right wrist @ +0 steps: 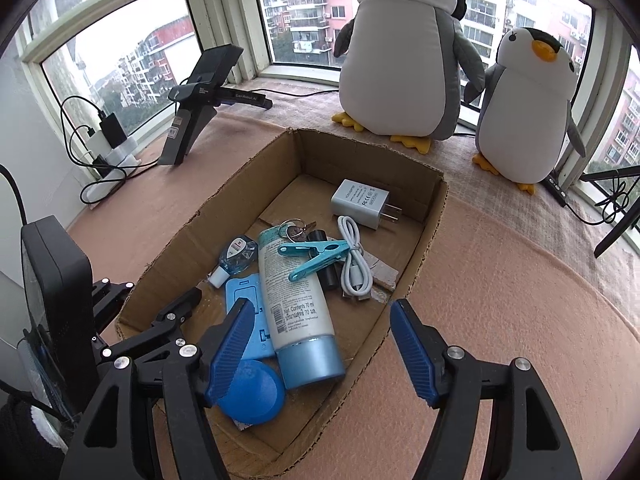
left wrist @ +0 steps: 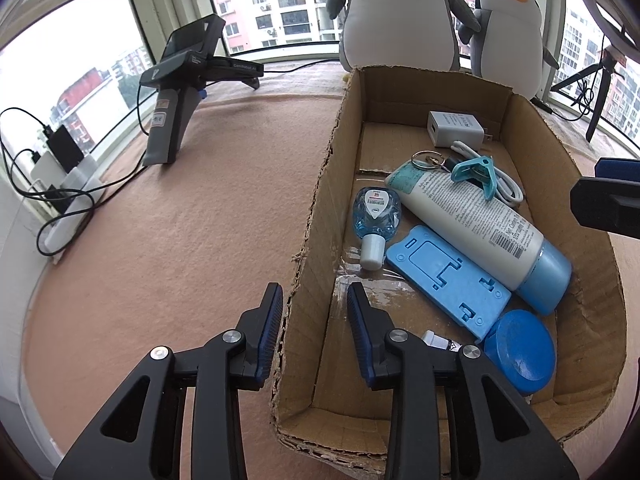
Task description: Organize rigid objects
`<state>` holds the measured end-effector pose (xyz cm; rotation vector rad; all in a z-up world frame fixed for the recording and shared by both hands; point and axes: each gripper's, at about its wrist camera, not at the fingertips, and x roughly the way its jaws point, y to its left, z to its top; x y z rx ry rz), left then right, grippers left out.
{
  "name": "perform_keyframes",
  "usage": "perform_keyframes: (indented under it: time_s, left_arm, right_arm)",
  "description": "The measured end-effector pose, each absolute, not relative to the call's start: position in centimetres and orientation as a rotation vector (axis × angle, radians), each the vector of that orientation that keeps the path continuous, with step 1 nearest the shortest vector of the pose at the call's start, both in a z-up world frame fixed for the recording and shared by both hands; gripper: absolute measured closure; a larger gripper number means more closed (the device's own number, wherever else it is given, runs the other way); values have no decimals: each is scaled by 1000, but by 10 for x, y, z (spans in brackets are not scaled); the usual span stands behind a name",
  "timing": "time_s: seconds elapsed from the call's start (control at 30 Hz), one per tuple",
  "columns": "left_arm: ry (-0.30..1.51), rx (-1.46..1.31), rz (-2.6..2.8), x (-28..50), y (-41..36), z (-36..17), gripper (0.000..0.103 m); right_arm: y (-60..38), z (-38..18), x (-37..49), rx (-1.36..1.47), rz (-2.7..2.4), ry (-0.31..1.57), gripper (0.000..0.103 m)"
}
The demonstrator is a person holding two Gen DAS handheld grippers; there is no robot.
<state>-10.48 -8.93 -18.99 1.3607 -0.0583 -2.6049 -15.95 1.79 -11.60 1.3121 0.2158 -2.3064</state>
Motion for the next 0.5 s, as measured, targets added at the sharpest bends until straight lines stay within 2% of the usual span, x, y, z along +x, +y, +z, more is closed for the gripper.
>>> perform_keyframes:
  time_s: [0.13,0.27,0.33,0.47,0.5]
  left_arm:
    - [-72,1338,-2606,-101,-92,-183,64]
    - [-66,1316,-2607,-96,-99,-172,62]
    - [-66,1299,-2619,-91,-98,-163,54]
    - [-83,1255,-2656,-78,-91,-143,51]
    - [-85,1242,-2669,-75,-89,-136,46]
  right_arm:
    - [25,-111,-151,1306,-2318,193,35]
    - [33,-106,-141,1290,-2334,167,31]
    - [37,-101,-135,1278,-2341,148,31]
    - [44,-89,-125,1256,-2358,117,29]
    - [46,-85,-122,1248,-2365,110,28]
